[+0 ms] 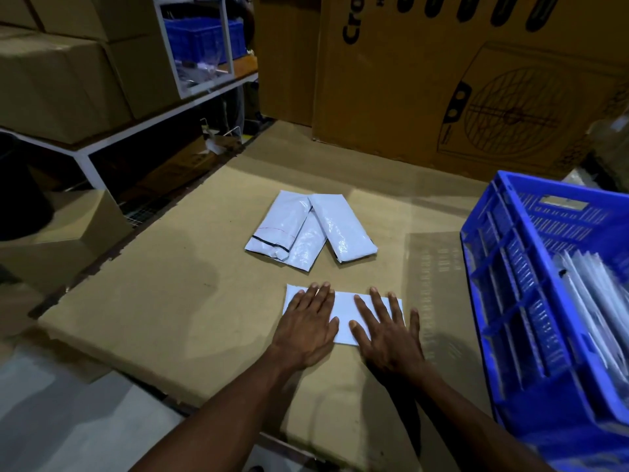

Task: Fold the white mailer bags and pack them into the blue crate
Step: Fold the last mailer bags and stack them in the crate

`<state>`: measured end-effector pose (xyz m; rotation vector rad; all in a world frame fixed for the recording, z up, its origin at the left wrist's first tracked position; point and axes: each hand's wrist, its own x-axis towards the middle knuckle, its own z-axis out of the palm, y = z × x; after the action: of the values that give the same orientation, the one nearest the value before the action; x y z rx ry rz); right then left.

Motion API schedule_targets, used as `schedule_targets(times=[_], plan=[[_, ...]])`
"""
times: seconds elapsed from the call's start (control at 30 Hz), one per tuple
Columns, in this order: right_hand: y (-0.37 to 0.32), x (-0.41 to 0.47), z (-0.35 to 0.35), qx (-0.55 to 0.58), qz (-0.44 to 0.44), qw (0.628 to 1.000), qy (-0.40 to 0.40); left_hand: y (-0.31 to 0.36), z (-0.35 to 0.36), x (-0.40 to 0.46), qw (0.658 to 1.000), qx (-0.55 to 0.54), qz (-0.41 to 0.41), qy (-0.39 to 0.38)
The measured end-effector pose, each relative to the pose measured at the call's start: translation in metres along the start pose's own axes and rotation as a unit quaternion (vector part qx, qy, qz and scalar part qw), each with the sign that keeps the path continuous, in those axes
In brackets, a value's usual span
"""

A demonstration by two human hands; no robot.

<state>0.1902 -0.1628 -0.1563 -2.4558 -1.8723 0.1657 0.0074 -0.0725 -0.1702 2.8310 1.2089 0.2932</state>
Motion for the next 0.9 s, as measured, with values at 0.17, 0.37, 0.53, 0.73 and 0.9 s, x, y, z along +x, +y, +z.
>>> schedule_targets(times=[0.17, 0.37, 0.53, 0.73, 0.9], plan=[[0.0, -0.001, -0.002, 0.012, -0.005, 1.0, -0.007, -0.027, -0.008, -0.013, 0.999, 0.0, -0.036, -0.008], [0.001, -0.002, -0.007, 0.016, -0.021, 0.999, -0.021, -0.04, -0.015, -0.021, 0.997, 0.005, -0.069, -0.038], [-0.014, 0.002, -0.014, -0.024, -0.022, 0.999, -0.013, -0.039, -0.014, -0.021, 0.996, 0.026, -0.066, -0.048], [-0.068, 0.012, -0.007, 0.06, -0.118, 0.99, -0.056, -0.04, -0.015, -0.022, 0.995, 0.033, -0.066, -0.072], [-0.03, 0.0, -0.004, 0.037, -0.096, 0.994, -0.027, -0.037, -0.019, -0.02, 0.994, 0.026, -0.064, -0.084]])
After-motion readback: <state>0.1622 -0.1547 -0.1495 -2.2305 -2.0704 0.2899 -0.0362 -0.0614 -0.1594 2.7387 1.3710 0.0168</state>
